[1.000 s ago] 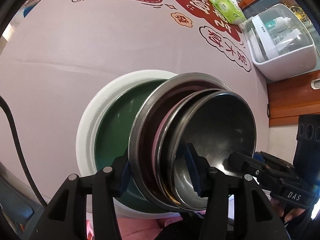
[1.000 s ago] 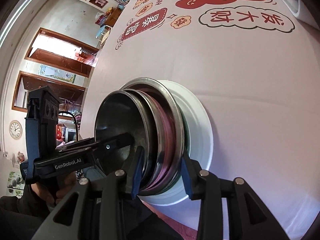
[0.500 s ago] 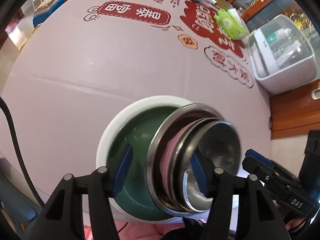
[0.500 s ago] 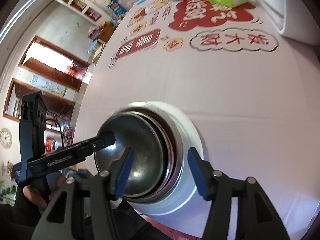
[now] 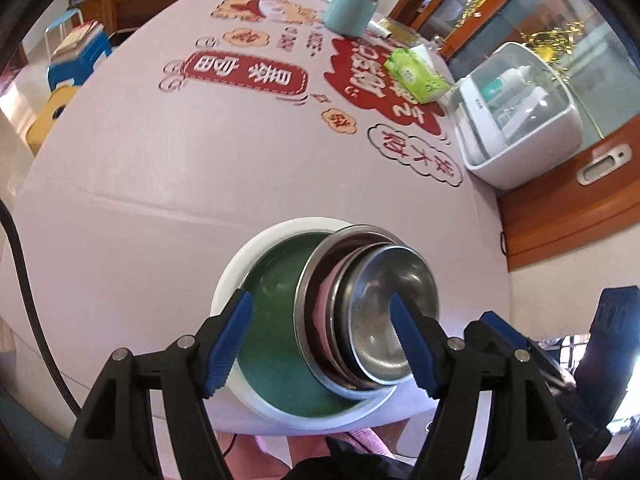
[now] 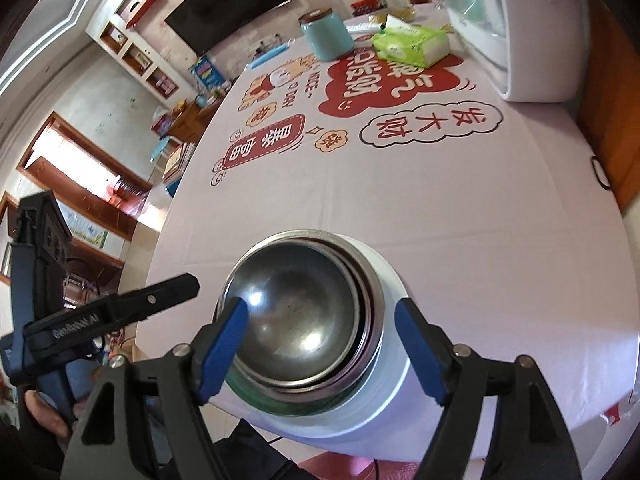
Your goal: Organize plates and bowls
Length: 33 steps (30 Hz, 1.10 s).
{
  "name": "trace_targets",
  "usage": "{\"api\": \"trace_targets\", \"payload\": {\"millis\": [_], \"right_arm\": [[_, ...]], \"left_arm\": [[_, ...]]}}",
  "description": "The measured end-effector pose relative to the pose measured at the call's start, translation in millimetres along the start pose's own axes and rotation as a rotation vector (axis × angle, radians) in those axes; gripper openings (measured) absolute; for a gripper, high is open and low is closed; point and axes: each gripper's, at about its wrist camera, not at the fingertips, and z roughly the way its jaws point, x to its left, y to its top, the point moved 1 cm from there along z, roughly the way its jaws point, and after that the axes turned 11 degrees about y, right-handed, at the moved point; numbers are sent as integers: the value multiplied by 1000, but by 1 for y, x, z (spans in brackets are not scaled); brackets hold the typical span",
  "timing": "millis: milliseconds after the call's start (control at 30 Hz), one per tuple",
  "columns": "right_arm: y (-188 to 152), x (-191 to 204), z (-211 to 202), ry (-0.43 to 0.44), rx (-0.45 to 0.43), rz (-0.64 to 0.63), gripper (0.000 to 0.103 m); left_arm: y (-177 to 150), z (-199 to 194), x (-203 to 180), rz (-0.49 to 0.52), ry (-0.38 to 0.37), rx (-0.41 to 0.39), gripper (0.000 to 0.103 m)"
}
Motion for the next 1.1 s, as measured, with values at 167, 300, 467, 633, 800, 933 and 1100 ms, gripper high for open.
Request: {"api": "trace_targets", "payload": {"millis": [167, 300, 467, 633, 800, 933, 1100], "right_arm": [[-18, 23, -18, -54, -58, -45, 79], [-31, 42, -37, -99, -100, -74, 84], [-44, 64, -58, -139, -137, -113, 88], [-57, 81, -71, -177, -174, -133, 95], [-68, 95, -82, -227, -247, -161, 96], [-74, 99, -91, -234, -284, -153, 97], [-77, 102, -95, -258, -307, -148, 103]], "left_arm": [[-10, -27, 0, 78, 18, -74, 74], [-20, -51, 1, 128, -5, -104, 81], [-37, -77, 0, 176, 23, -169, 85], [-50, -96, 3, 171, 65, -255, 87], [-67, -113, 6, 161, 107, -340, 88], [-68, -120, 6, 161, 132, -383, 89], [-73, -126, 3, 179, 183, -436, 95]]}}
